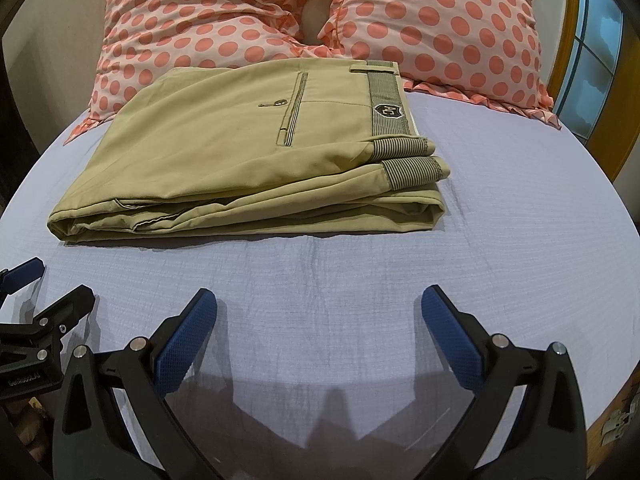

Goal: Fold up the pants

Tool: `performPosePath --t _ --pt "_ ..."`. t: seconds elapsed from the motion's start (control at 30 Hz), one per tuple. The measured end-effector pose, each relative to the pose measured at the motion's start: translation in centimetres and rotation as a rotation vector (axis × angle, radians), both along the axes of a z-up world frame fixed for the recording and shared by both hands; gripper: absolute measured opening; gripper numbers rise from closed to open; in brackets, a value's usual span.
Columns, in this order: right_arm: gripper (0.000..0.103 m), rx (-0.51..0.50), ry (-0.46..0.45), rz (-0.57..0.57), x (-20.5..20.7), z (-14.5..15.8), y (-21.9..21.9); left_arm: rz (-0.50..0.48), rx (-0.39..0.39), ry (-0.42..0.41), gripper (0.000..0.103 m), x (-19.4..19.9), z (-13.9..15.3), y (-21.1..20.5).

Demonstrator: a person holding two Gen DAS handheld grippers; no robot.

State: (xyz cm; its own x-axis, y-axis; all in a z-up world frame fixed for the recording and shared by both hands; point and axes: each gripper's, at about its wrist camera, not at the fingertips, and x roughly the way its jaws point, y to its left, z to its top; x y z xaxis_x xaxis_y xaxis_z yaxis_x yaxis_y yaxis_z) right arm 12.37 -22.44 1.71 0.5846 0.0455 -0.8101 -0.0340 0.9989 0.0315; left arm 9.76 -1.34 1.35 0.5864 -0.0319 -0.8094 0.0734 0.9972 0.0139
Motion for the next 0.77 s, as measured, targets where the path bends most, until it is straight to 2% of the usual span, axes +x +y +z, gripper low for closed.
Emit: performPosePath --t 0.57,0.77 --pt "0.102 0.0 -0.001 -0.001 -0.01 -0.01 0.05 -0.003 0.002 0.021 0.101 0.19 0.02 -0.05" --pt "0.102 0.0 -0.001 -0.001 0.01 -0.01 0.06 -0.005 0.003 0.002 0.101 0.1 -0.05 -0.13"
